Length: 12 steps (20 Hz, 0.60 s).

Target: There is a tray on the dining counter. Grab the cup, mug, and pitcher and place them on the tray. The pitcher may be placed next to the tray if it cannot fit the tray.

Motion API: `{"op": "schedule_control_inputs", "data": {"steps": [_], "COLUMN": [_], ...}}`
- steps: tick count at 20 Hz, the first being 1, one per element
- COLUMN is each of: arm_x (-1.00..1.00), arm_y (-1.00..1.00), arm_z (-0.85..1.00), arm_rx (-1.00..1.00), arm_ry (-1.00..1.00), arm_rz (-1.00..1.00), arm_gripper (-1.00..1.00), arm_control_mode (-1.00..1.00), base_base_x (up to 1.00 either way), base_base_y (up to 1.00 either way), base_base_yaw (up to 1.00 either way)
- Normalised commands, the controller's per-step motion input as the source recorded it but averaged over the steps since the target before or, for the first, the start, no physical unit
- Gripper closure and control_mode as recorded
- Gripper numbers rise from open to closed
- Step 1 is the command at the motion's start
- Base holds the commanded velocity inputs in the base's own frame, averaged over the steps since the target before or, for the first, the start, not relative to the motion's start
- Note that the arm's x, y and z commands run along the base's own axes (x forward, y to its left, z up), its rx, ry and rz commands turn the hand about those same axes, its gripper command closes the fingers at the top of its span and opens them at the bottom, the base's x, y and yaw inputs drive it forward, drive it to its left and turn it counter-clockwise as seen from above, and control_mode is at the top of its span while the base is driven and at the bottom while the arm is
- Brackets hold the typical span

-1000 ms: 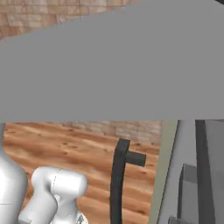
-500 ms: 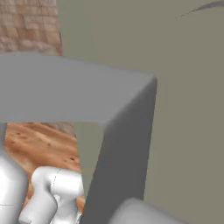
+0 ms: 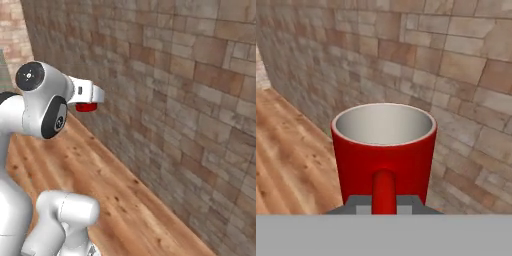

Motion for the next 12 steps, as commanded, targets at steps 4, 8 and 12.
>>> {"op": "schedule_control_inputs", "data": {"steps": [4,8,12], "arm_x": [0.0,0.0,0.0], "arm_y": [0.0,0.0,0.0], "arm_z": [0.0,0.0,0.0], "arm_rx": [0.0,0.0,0.0], "arm_ry": [0.0,0.0,0.0], "arm_rz": [0.0,0.0,0.0], "arm_gripper": [1.0,1.0,1.0], "arm_control_mode": [1.0,1.0,1.0], "base_base_x": [0.2,0.07,0.1], "base_base_y": [-0.39,-0.46,-0.4], "base_base_yaw": [0.75,0.75,0.76]}}
